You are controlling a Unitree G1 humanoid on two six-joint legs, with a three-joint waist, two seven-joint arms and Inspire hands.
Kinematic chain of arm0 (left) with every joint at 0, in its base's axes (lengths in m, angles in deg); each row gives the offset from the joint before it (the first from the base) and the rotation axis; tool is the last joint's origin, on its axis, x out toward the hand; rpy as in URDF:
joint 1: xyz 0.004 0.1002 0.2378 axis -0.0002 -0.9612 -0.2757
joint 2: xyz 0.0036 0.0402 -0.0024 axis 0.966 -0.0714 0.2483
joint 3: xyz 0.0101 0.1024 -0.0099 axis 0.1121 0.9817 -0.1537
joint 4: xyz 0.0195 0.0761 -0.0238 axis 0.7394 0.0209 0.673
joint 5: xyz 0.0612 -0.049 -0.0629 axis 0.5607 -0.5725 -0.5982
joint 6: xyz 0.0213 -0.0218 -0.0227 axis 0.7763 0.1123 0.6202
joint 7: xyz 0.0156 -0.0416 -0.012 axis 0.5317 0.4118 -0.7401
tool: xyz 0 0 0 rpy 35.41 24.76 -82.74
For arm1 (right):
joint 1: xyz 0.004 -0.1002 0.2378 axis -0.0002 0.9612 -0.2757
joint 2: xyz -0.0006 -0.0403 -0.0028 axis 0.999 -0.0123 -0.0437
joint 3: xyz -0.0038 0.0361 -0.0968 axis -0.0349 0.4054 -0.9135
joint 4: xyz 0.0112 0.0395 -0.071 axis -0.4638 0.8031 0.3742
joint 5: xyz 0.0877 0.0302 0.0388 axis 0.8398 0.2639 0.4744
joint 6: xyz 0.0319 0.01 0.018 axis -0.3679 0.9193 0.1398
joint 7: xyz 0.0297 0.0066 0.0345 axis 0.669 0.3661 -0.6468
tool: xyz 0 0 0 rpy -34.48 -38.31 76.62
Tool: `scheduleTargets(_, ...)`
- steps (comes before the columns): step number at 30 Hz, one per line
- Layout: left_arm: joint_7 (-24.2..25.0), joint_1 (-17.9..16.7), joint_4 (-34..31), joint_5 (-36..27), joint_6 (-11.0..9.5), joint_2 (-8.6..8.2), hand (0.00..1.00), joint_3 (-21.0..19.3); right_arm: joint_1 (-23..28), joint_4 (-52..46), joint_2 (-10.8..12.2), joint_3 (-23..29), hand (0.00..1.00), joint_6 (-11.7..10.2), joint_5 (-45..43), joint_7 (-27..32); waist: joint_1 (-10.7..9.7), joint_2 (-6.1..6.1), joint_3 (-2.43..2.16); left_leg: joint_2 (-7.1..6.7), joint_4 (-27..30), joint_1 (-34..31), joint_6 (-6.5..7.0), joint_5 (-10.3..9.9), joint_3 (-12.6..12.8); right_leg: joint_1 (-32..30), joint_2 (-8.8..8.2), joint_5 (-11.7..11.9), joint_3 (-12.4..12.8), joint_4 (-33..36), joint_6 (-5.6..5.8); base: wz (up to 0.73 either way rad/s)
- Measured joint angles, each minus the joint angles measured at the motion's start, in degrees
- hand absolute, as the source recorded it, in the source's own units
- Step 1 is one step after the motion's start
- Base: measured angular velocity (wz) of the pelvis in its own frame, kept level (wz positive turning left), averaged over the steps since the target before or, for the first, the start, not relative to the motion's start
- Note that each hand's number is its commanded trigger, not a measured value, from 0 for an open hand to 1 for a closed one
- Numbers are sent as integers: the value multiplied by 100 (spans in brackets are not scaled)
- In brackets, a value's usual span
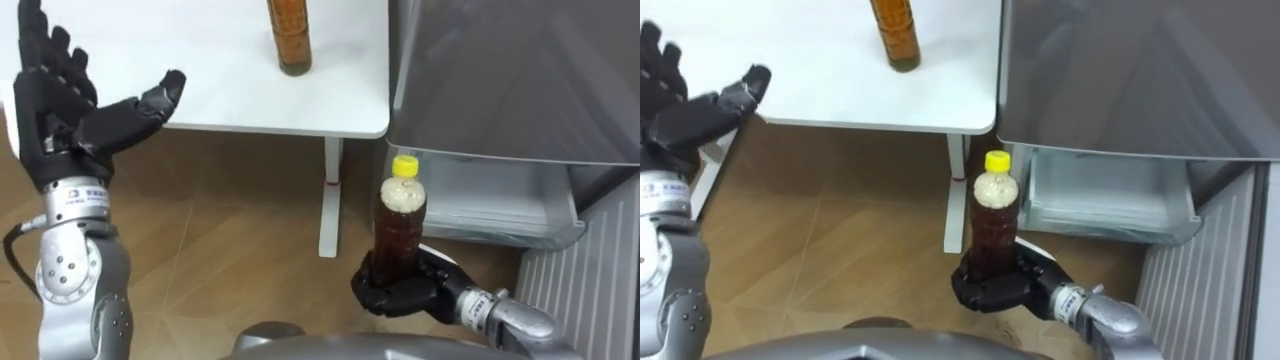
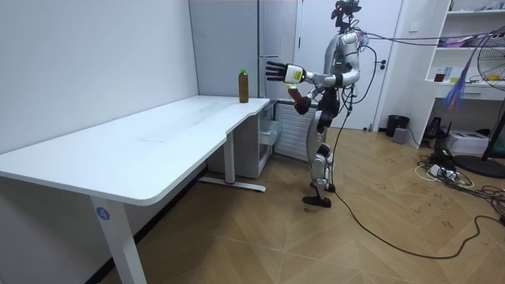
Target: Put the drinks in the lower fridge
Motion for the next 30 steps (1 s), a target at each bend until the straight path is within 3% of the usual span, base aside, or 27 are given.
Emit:
scheduleTargets(2, -235, -12, 398, 140, -40, 5, 0, -7, 1, 25, 18, 1, 100, 14, -3, 69, 19, -15, -11, -69, -31, -20, 2, 37, -25, 3, -16, -19, -27, -88, -25, 11)
scheduleTargets(8, -638, -79, 1506, 226, -39, 2, 0, -10, -23, 22, 14, 35, 100, 134, -22, 193, 47, -96, -55, -72, -25, 33, 2, 37, -20, 2, -20, -33, -14, -98, -21, 1)
scheduleTargets(12, -776, -54, 2424, 160, -36, 6, 0, 123, -57, 18, 27, 7, 100, 149, 7, 307, 63, -64, -45, -70, -71, 52, 4, 37, 19, 21, -23, -32, 16, -93, -21, -6)
scheduleTargets(20, -729, -143, 3718, 27, -46, 11, 0, 541, -179, 19, 32, -57, 100, 148, 90, 481, 138, -118, -22, -69, -156, 52, 4, 37, 27, 19, -13, -29, 29, -173, -23, 0)
scheduleTargets(30, -608, -100, 4704, -63, -7, 1, 0, 637, -208, 36, 32, -221, 100, 149, 437, 653, 133, -120, 3, -63, -196, 56, 2, 36, 68, 25, -12, -26, 40, -173, -21, -1)
